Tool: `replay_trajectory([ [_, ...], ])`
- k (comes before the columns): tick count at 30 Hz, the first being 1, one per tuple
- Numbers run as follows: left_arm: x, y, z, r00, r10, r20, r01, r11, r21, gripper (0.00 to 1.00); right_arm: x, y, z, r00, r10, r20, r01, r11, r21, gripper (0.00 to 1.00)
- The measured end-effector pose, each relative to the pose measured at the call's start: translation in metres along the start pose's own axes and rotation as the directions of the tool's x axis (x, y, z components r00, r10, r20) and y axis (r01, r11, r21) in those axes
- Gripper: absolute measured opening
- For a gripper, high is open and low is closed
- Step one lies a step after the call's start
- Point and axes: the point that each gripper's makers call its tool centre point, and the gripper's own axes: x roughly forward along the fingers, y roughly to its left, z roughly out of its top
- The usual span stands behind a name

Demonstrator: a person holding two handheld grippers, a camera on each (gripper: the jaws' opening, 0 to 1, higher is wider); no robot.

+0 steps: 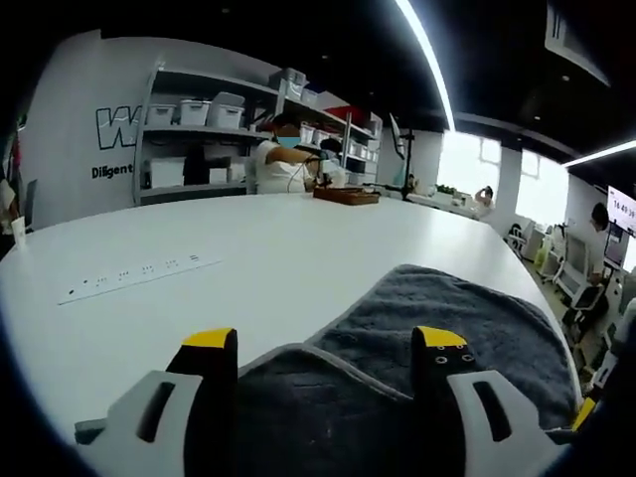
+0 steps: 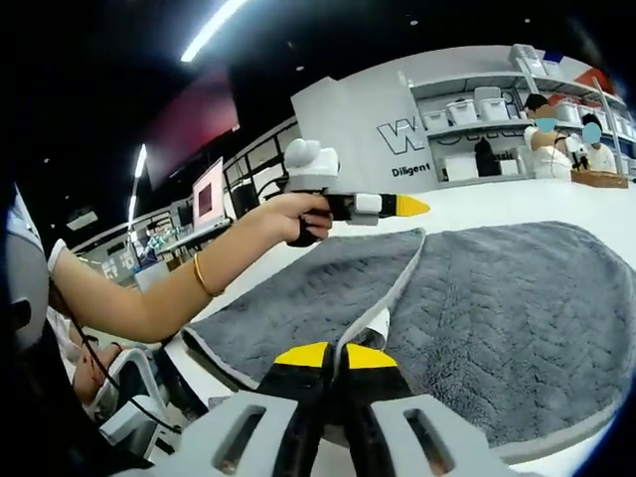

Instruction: Open the folded towel by lifting each exposed corner and separating the folded layers until the towel lies flat within the target outline without major curled edges

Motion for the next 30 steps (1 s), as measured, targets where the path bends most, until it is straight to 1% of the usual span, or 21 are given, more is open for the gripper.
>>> replay_trajectory([
  [1,0.000,0.001,0.000,1.000,0.005,0.000,-0.005,1.000,0.000,0.69,0.001,0.002,0.003,1.000,0.007,0.010,-0.006,1.000,-0.010,0.00],
  [4,-0.001,0.003,0.001,1.000,0.010,0.002,-0.010,1.000,-0.006,0.69,0.006,0.009,0.007,1.000,0.019,0.014,-0.018,0.996,-0.082,0.00],
  [7,-0.001,0.000,0.000,1.000,-0.009,-0.001,0.009,0.999,-0.040,0.69,0.013,0.017,0.010,0.999,0.039,0.012,-0.038,0.994,-0.104,0.00],
  [14,0.001,-0.004,-0.003,1.000,-0.019,-0.017,0.018,0.999,-0.034,0.67,0.024,0.037,0.014,0.996,0.094,0.005,-0.092,0.982,-0.167,0.00],
  [15,0.002,-0.006,-0.005,1.000,-0.021,-0.020,0.021,0.999,-0.031,0.66,0.026,0.044,0.014,0.993,0.117,0.004,-0.114,0.977,-0.180,0.00],
  [17,0.004,-0.007,-0.008,0.999,-0.022,-0.029,0.022,1.000,-0.020,0.63,0.028,0.051,0.014,0.991,0.137,0.003,-0.133,0.970,-0.204,0.00],
  [21,0.005,-0.007,-0.014,0.999,-0.019,-0.047,0.018,0.999,-0.033,0.62,0.031,0.057,0.012,0.989,0.149,-0.009,-0.147,0.962,-0.230,0.00],
  [24,0.006,-0.001,-0.019,0.998,0.009,-0.058,-0.011,0.999,-0.037,0.60,0.033,0.062,0.011,0.987,0.163,-0.015,-0.162,0.958,-0.238,0.00],
  [26,0.005,0.003,-0.020,0.998,0.029,-0.055,-0.032,0.998,-0.055,0.56,0.033,0.063,0.011,0.986,0.168,-0.019,-0.167,0.955,-0.246,0.00],
  [28,0.005,0.004,-0.020,0.998,0.026,-0.050,-0.029,0.997,-0.071,0.50,0.033,0.064,0.011,0.986,0.168,-0.023,-0.168,0.953,-0.253,0.00],
  [29,0.006,0.003,-0.021,0.999,0.012,-0.050,-0.017,0.995,-0.098,0.46,0.033,0.064,0.011,0.985,0.168,-0.023,-0.168,0.952,-0.255,0.00],
  [30,0.006,0.003,-0.022,0.999,0.003,-0.049,-0.008,0.995,-0.099,0.41,0.033,0.064,0.011,0.985,0.169,-0.023,-0.169,0.952,-0.256,0.00],
])
